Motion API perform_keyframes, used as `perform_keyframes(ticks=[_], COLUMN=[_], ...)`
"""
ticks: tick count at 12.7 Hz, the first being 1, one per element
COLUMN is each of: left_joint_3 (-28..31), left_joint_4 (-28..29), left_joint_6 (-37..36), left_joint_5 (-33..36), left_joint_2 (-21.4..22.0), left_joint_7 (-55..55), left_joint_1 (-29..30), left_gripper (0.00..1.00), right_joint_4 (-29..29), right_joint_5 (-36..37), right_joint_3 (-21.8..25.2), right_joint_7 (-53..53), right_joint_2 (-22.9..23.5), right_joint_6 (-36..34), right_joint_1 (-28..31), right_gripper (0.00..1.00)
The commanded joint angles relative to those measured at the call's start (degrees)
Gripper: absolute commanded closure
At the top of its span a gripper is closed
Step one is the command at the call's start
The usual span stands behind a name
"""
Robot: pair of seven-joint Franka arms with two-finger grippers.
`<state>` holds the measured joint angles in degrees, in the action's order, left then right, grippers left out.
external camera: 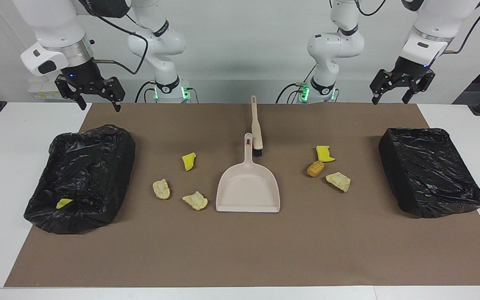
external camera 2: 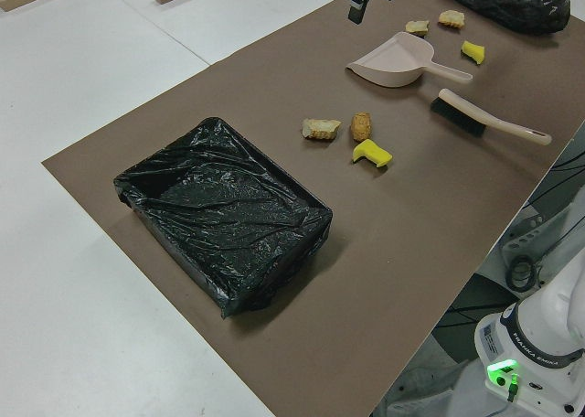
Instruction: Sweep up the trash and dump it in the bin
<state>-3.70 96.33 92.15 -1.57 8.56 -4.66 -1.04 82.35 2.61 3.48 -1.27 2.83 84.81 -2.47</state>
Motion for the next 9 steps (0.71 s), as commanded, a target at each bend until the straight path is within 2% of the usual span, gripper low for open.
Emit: perform_keyframes(ticks=[1,6,9], left_joint_3=[-0.25,-0.69,-0.69], left_joint_4=[1.67,6.06,6.24], left_joint_6=[-0.39,0.31,0.31], left_joint_5=[-1.16,-1.33,-1.68], left_joint_2=[1.64,3.92,4.1], left_joint_7=[0.26,0.0,0.0], left_joint_1=[0.42,-0.28,-0.37], left_gripper=[0.0,0.0,0.0], right_joint_4=[0.71,1.32,1.32], right_joint_5=[-1.37,-1.37,-1.37], right_joint_3=[-0.14,-0.32,-0.49], right_joint_7=[-0.84,-0.49,-1.36], right_joint_2=[-0.37,-0.89,-0.81], right_joint_6=[0.62,0.18,0.97], right_joint_1=[0.98,0.8,0.71], right_gripper=[0.0,0.0,0.0])
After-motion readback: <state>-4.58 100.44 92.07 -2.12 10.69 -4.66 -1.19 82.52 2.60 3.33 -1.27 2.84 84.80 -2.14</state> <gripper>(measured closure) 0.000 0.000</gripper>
